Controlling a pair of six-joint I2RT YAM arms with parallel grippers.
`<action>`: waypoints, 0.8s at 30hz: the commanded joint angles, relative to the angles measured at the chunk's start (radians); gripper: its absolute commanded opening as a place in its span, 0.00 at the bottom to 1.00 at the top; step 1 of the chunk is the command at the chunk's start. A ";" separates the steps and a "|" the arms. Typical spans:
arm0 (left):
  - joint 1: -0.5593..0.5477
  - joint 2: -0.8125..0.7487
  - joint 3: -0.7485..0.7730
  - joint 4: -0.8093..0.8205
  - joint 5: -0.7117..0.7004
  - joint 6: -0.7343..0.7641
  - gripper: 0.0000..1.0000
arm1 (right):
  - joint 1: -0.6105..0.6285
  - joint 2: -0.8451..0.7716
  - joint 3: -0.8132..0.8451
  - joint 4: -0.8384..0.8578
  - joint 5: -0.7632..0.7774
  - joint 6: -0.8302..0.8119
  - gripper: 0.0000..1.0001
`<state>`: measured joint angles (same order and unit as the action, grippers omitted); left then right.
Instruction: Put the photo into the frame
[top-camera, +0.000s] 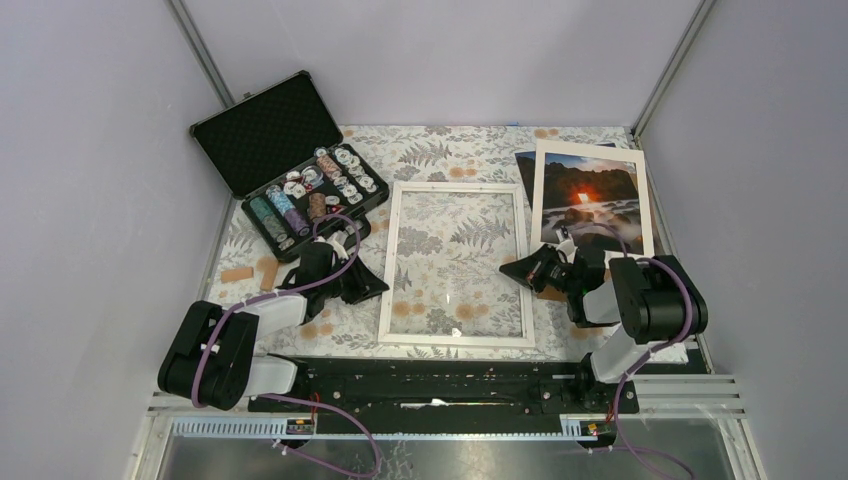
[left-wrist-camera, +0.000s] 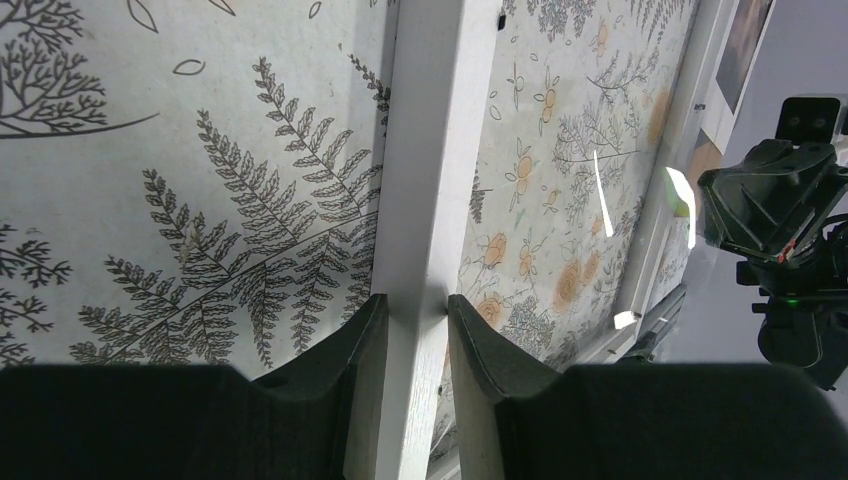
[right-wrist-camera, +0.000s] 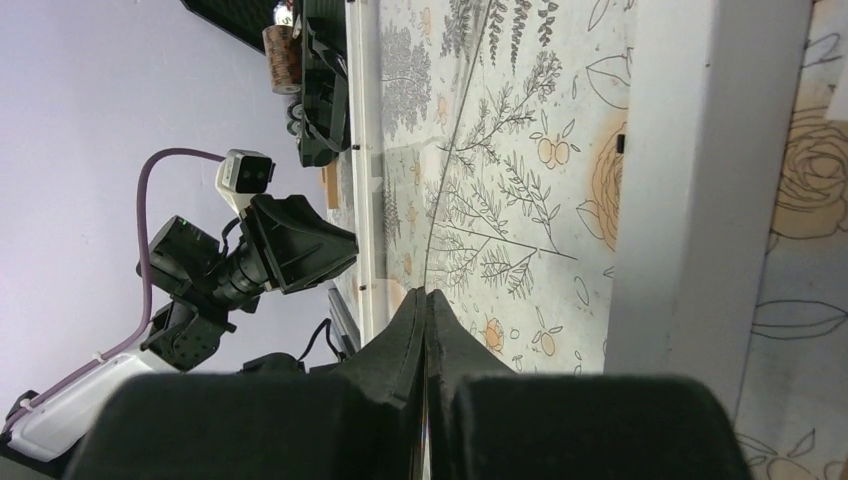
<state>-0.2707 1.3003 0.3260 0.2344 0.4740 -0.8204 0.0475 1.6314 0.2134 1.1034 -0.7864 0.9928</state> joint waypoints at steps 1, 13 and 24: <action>-0.003 -0.007 -0.006 0.029 0.032 0.006 0.32 | 0.023 0.043 -0.009 0.199 0.008 0.039 0.00; -0.004 -0.026 0.011 -0.007 0.026 0.029 0.32 | 0.023 -0.027 0.039 -0.156 0.082 -0.121 0.07; -0.003 -0.091 0.054 -0.099 -0.026 0.073 0.43 | 0.026 -0.258 0.241 -0.883 0.242 -0.411 0.64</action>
<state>-0.2722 1.2480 0.3344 0.1528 0.4644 -0.7815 0.0654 1.4330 0.3656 0.5297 -0.6346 0.7353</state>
